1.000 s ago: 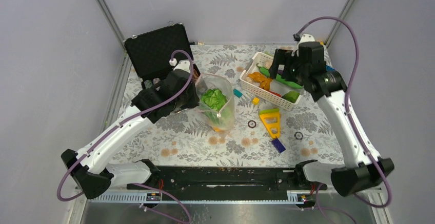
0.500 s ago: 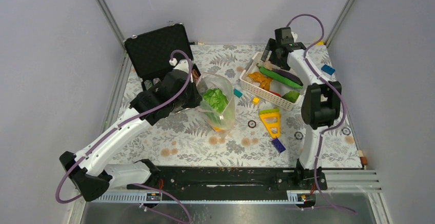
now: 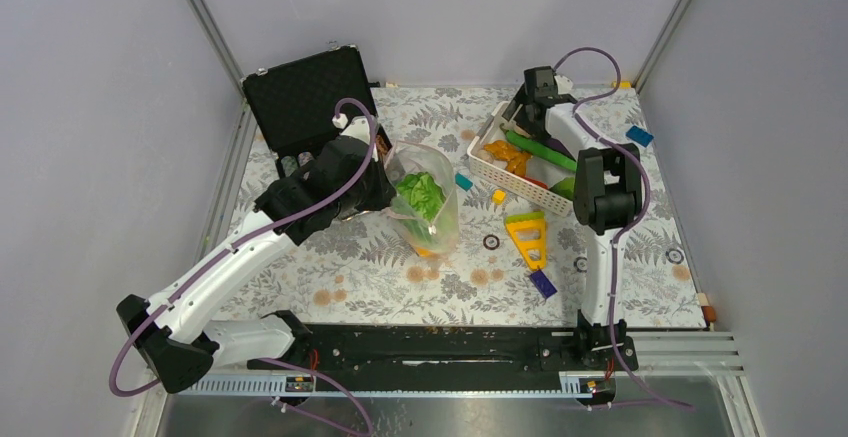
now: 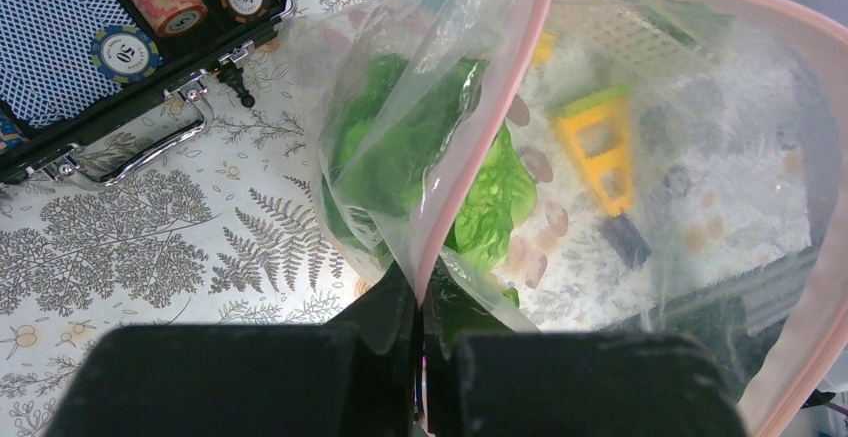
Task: Place the food in the zip-top bag and seal the zipper
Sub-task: Pick up the fake vegetable from the bin, then place the fake vegetable in the zipper food storage bag.
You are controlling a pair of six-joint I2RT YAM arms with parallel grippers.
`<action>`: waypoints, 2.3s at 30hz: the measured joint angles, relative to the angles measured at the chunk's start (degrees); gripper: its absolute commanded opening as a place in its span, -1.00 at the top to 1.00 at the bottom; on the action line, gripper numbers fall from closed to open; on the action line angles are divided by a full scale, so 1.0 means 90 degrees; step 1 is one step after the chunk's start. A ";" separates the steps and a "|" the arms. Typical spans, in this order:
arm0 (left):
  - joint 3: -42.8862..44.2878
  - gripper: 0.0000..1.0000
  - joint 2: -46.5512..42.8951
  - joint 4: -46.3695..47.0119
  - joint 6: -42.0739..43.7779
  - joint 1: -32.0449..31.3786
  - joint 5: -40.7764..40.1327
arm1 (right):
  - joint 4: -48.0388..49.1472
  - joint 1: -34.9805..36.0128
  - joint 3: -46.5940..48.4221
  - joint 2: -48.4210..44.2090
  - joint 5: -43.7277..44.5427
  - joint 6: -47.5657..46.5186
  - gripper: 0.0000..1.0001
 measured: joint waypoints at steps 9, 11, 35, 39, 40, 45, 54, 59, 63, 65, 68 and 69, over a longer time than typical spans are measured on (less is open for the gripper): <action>-0.0010 0.99 0.0000 0.0049 0.0041 0.0000 0.0068 | 0.0192 -0.0002 0.0109 0.0369 0.0075 0.0423 -0.38; -0.0012 0.99 0.0000 0.0049 0.0041 0.0000 0.0070 | 0.0192 -0.0002 0.0114 0.0381 0.0078 0.0500 -0.26; 0.0061 1.00 0.0002 -0.0160 0.0034 0.0002 0.0182 | 0.0860 -0.0012 -0.2637 -0.2703 0.0053 -0.0136 0.44; 0.0265 1.00 0.0075 -0.0206 -0.0007 0.0002 0.0294 | 0.1217 0.0002 -0.3308 -0.4175 -0.0503 -0.0423 0.44; 0.0299 1.00 0.0087 -0.0209 -0.0010 0.0000 0.0333 | 0.1270 0.0022 -0.3405 -0.4452 -0.0670 -0.0505 0.44; 0.0379 1.00 0.0104 -0.0291 -0.0044 0.0000 0.0534 | 0.1625 0.0823 -0.3961 -0.5899 -0.1622 -0.1190 0.43; 0.0444 1.00 0.0129 -0.0393 -0.0097 0.0000 0.0777 | 0.2399 0.2630 -0.4512 -0.7346 -0.3786 -0.1953 0.37; 0.0500 1.00 0.0136 -0.0440 -0.0112 0.0000 0.0860 | 0.2127 0.3313 -0.4486 -0.7237 -0.4260 -0.2429 0.34; 0.0539 1.00 0.0148 -0.0444 -0.0114 0.0000 0.0896 | 0.1700 0.3825 -0.4245 -0.6875 -0.4121 -0.2849 0.16; 0.0559 1.00 0.0170 -0.0440 -0.0114 0.0000 0.0903 | 0.1450 0.4073 -0.4090 -0.6691 -0.3876 -0.3055 -0.01; 0.0561 1.00 0.0172 -0.0442 -0.0114 0.0000 0.0906 | 0.1168 0.4291 -0.3934 -0.6526 -0.3330 -0.3242 -0.28; 0.0561 1.00 0.0172 -0.0442 -0.0112 0.0000 0.0906 | 0.1061 0.4330 -0.3891 -0.6494 -0.3079 -0.3288 -0.33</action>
